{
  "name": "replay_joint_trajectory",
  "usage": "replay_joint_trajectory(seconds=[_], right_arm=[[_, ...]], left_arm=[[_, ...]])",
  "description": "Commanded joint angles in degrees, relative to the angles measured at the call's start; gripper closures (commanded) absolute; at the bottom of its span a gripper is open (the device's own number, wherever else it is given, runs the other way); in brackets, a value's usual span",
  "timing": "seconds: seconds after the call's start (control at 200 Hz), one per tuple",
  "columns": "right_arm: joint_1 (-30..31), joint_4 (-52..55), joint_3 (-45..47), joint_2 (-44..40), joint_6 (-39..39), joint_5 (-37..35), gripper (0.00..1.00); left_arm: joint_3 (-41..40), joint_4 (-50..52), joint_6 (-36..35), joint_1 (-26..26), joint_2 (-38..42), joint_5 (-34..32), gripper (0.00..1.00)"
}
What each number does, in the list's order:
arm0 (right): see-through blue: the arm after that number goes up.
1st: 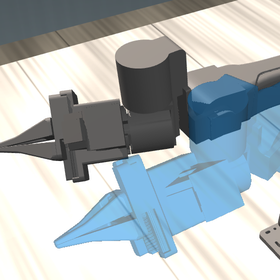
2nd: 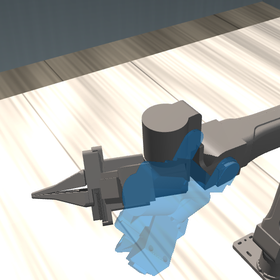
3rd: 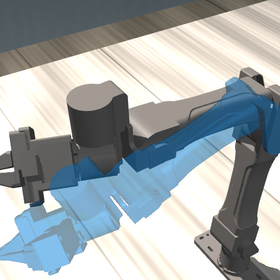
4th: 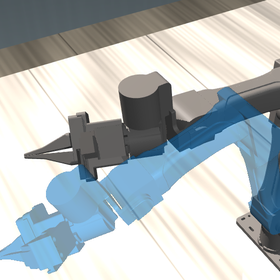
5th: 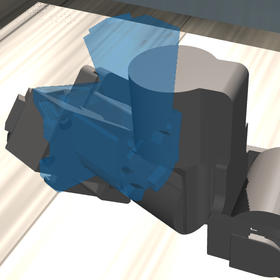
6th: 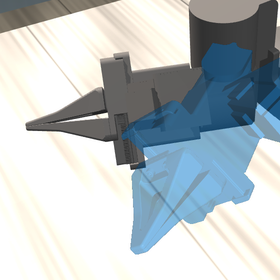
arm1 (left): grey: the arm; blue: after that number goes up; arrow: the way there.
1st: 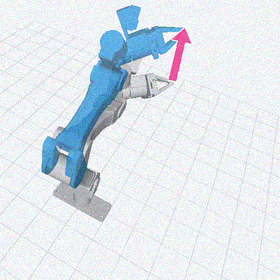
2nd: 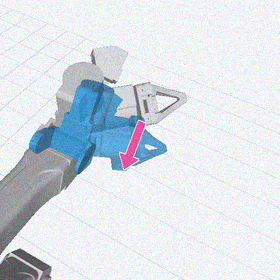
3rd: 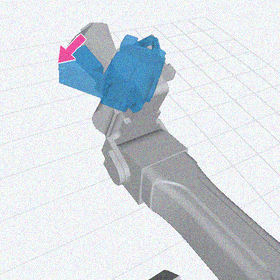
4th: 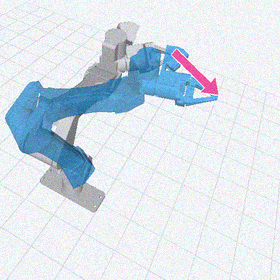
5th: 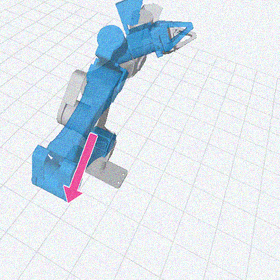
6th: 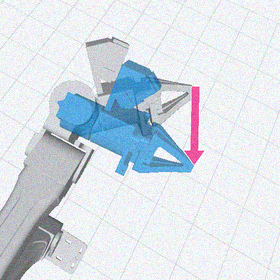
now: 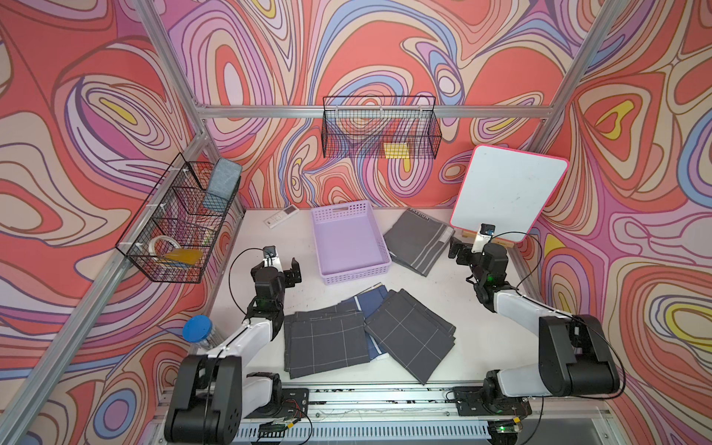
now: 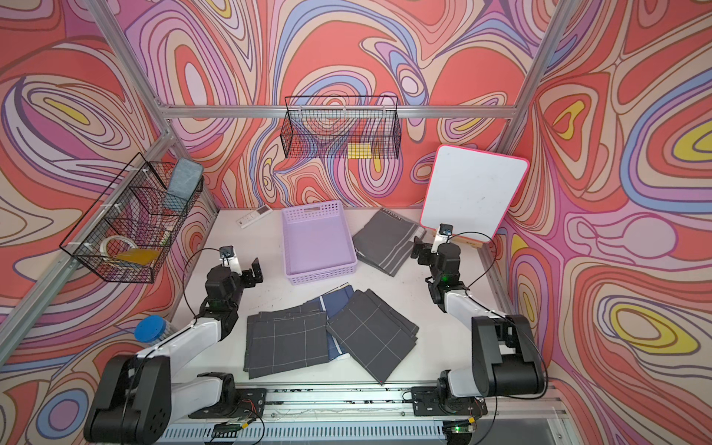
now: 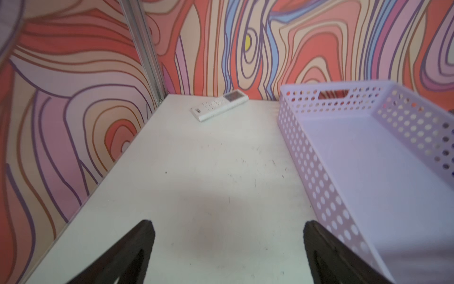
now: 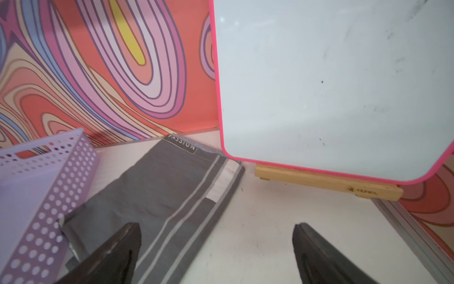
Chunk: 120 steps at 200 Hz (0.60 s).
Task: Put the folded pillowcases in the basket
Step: Adjust the basket at the center of the board.
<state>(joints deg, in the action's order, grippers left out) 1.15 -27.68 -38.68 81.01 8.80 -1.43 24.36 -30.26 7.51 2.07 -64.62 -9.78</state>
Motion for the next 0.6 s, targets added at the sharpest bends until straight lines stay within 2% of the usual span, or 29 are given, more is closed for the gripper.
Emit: replay_joint_trajectory(seconds=[0.0,0.08,0.14,0.255,0.406,0.511,0.596], right_arm=[[0.28,14.98,-4.51,-0.81,8.02,7.76,0.02],[1.76,20.18,-8.5,-0.17,10.93,12.39,0.02],[4.62,22.01,-10.54,0.57,11.37,13.36,0.02],[12.7,26.97,-15.46,3.03,10.82,8.92,0.02],[21.25,34.44,-23.44,8.82,14.17,5.65,0.06],[27.28,38.13,-27.51,12.03,16.17,1.8,0.1],[29.36,40.51,-29.13,13.78,20.57,0.38,0.1]], left_arm=[[3.26,16.76,11.01,0.05,7.61,-4.17,0.01],[4.64,23.56,16.17,-0.04,12.35,-5.18,0.01],[4.64,27.5,19.74,-0.04,15.12,-5.8,0.01],[7.85,31.62,19.23,-0.04,18.14,2.26,0.01],[9.94,36.22,21.32,0.04,16.07,11.47,0.01],[8.65,34.08,22.14,0.52,13.53,16.8,0.01],[8.55,33.06,22.46,1.38,10.92,19.24,0.01]])
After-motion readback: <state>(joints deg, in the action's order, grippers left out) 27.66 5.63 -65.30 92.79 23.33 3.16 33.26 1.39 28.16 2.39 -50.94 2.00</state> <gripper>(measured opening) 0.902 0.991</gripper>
